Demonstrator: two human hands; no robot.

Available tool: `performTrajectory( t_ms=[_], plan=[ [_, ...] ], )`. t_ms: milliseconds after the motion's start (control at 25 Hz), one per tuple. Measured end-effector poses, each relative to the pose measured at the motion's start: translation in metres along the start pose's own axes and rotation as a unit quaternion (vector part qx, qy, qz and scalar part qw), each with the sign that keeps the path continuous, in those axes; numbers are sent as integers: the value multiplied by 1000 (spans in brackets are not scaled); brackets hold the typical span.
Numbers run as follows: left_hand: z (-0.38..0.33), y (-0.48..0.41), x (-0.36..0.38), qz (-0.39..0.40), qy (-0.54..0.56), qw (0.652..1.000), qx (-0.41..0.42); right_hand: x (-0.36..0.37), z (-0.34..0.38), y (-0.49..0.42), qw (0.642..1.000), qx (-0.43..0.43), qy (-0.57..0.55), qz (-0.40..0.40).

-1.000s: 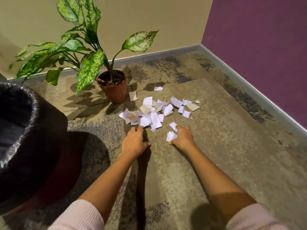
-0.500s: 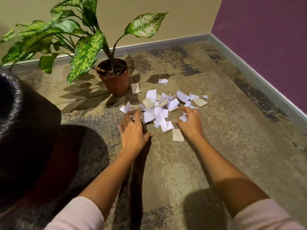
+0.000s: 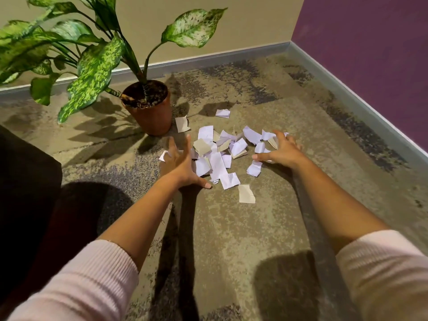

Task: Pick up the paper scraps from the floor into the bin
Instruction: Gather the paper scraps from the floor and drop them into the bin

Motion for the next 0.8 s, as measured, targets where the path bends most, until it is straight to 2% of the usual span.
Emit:
performTrajectory(
  t_ms=[120,280,440,600,720,800],
  plan=[
    [-3,-9,-1,-17,-14,1000,4,7,7,-12,1000,-1,-7,30],
    [-11,-16,-2,74,31,996,31,16,23,-25,999,-28,15,44],
    [-33,-12,-11,91,-54,993,60,33,44,-30,995,-69,12,70],
    [-48,-5,-21,111,-81,990,40,51,73,-29,980,-122,81,133],
    [-53,6,-22,89,-131,983,92,65,84,-19,957,-145,171,186],
    [-54,10,-22,73,-127,984,106,68,88,-14,950,-148,195,192]
  ],
)
Point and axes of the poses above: each hand's wrist, its own y-axis away from the middle knuckle, its own x-axis out of the palm, z = x × y, the point moved 2 cm from there along -y, towards the middle knuckle, and after that the axes turned 13 degrees about -x, right-handed, at the moved point
